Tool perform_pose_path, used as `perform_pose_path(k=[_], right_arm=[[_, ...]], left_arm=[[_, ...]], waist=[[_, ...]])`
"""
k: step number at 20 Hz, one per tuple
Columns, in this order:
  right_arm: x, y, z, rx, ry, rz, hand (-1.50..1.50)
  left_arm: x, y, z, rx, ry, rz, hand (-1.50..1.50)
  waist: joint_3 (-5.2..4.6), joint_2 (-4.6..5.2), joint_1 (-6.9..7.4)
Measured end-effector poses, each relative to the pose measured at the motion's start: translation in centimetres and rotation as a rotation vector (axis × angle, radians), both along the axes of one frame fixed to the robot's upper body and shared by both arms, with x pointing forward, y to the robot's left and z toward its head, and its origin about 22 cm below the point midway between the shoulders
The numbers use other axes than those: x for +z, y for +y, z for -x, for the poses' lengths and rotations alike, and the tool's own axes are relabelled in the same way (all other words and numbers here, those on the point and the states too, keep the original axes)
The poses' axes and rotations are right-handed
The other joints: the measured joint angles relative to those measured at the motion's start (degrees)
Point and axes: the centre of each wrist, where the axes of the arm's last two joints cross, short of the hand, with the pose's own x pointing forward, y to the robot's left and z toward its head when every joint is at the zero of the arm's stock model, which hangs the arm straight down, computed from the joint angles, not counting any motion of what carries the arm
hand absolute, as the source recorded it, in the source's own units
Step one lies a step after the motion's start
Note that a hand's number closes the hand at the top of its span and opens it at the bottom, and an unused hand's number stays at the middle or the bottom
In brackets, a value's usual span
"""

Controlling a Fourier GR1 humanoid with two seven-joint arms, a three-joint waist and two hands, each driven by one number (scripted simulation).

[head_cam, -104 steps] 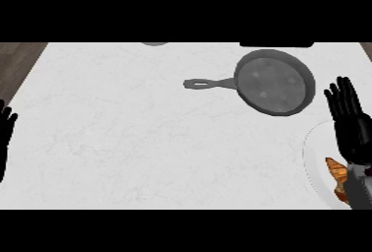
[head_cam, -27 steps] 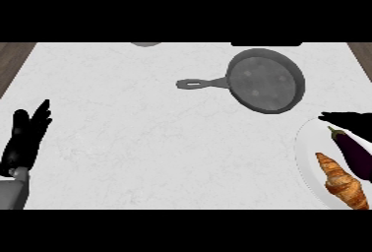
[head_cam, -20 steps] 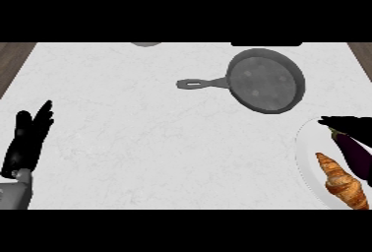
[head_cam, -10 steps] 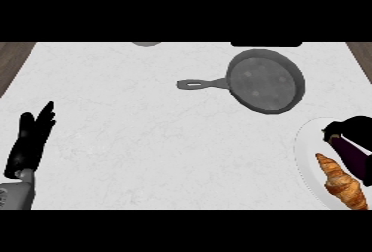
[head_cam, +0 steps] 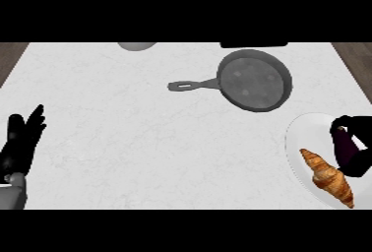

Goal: Pick the eggplant from the plate and place it in the pan

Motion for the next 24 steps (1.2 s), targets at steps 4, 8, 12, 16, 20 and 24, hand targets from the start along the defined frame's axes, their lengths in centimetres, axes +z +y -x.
perform_pose_path(k=[4, 8, 12, 16, 20, 24], right_arm=[[-1.7, -0.5, 1.4, -0.353, -0.073, -0.048, 1.5], [-2.7, 1.9, 2.0, -0.594, -0.173, -0.078, 1.5], [-0.2, 5.4, 1.7, -0.681, -0.396, -0.058, 1.5], [3.7, 10.0, 1.9, -0.688, -0.656, -0.069, 1.5], [6.9, 15.3, 4.0, -0.701, -0.79, -0.084, 1.5], [9.7, 18.7, 5.0, -0.743, -0.856, -0.1, 1.5]], left_arm=[[-0.3, 1.2, 0.9, 0.049, 0.017, -0.006, 0.0], [-0.7, 1.6, 1.5, 0.059, 0.025, -0.004, 0.0], [-0.5, 1.6, 1.6, 0.057, 0.026, -0.005, 0.0], [-0.4, 1.2, 1.4, 0.036, 0.021, 0.002, 0.0], [-0.4, 0.8, 1.1, 0.006, 0.008, 0.002, 0.0], [0.0, 0.0, -0.1, -0.025, -0.007, 0.004, 0.0]], waist=[[-0.17, -0.99, -3.02], [-0.4, -1.28, -3.47], [-0.08, -1.16, -3.1], [0.13, -0.75, -1.99], [0.29, -0.04, -0.4], [0.47, 0.7, 1.38]])
